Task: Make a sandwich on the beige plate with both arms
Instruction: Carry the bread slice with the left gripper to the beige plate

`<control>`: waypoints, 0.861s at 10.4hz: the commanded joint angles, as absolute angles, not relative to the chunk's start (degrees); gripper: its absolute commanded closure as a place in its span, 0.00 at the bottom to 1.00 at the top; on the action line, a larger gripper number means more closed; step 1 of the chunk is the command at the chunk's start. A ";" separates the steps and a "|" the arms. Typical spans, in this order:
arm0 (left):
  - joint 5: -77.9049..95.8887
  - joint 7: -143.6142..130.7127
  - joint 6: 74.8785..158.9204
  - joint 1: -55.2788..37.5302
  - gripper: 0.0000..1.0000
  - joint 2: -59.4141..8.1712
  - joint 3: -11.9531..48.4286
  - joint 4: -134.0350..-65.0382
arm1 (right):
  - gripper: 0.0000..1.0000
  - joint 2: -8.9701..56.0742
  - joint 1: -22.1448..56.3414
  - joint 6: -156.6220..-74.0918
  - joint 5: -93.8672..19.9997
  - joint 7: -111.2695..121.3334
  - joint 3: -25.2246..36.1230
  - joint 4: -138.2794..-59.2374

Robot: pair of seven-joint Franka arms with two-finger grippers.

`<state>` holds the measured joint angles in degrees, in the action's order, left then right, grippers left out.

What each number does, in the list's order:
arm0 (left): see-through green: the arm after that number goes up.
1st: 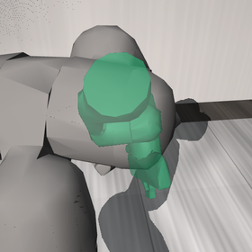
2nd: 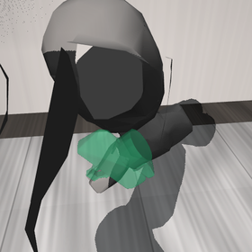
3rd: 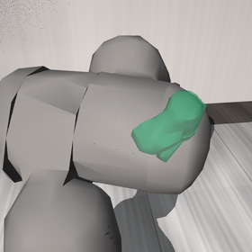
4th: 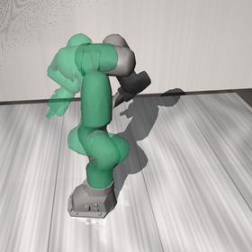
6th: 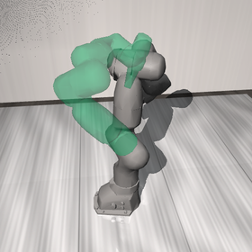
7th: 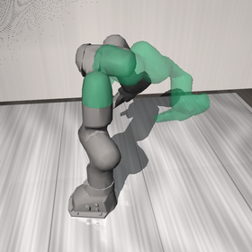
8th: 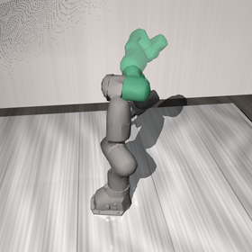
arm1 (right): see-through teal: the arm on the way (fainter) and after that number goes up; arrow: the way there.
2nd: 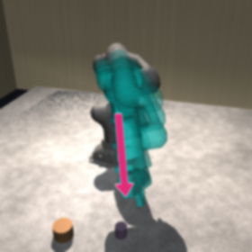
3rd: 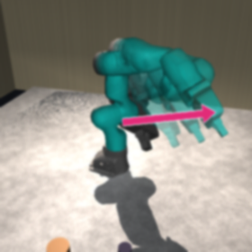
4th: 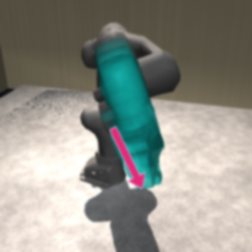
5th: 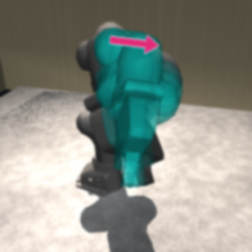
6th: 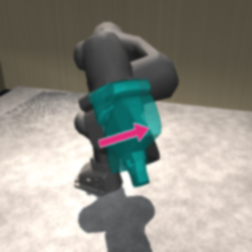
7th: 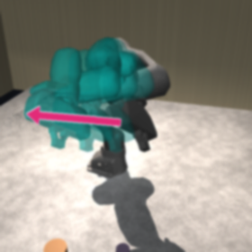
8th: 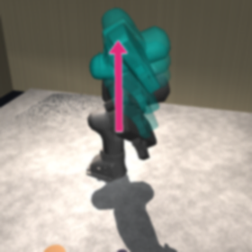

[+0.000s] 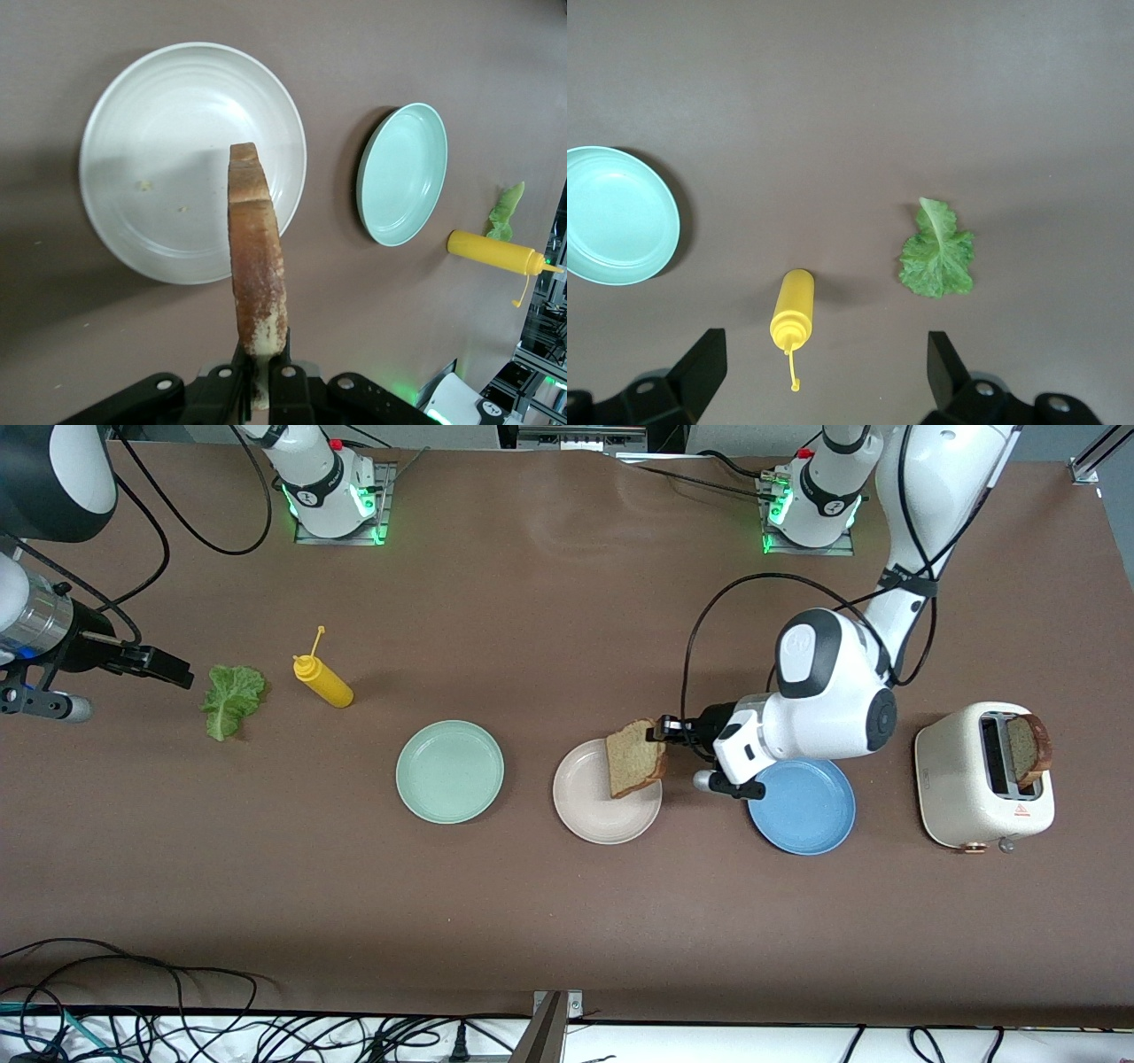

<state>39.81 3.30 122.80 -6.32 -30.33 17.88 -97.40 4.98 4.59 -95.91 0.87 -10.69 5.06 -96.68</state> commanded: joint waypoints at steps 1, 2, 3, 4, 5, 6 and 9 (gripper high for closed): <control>42.36 3.43 124.87 -7.46 1.00 -34.44 17.58 -93.87 | 0.00 4.75 4.39 -95.27 0.00 -10.72 5.10 -96.50; 42.36 3.25 126.89 -8.43 1.00 -35.93 17.58 -93.26 | 0.00 4.75 4.39 -95.19 0.09 -10.72 5.10 -96.50; 42.45 3.16 128.31 -9.39 1.00 -37.43 17.58 -91.69 | 0.00 4.75 4.39 -95.19 0.09 -10.72 5.10 -96.50; 43.58 3.08 128.58 -10.36 1.00 -38.83 17.58 -89.76 | 0.00 4.75 4.39 -95.19 0.09 -10.72 5.10 -96.50; 45.16 3.08 128.67 -10.89 1.00 -39.46 17.58 -89.04 | 0.00 4.75 4.39 -95.27 0.00 -10.72 5.10 -96.50; 45.87 3.08 128.93 -11.07 1.00 -39.55 17.58 -89.12 | 0.00 4.75 4.39 -95.27 0.00 -10.72 5.10 -96.50; 45.88 3.16 130.34 -11.42 1.00 -40.78 17.58 -89.03 | 0.00 4.75 4.39 -95.19 0.00 -10.72 5.10 -96.50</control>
<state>43.83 2.96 129.68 -10.75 -39.18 17.90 -90.77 4.98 4.59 -95.90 0.87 -10.69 5.08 -96.68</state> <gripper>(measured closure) 0.912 0.000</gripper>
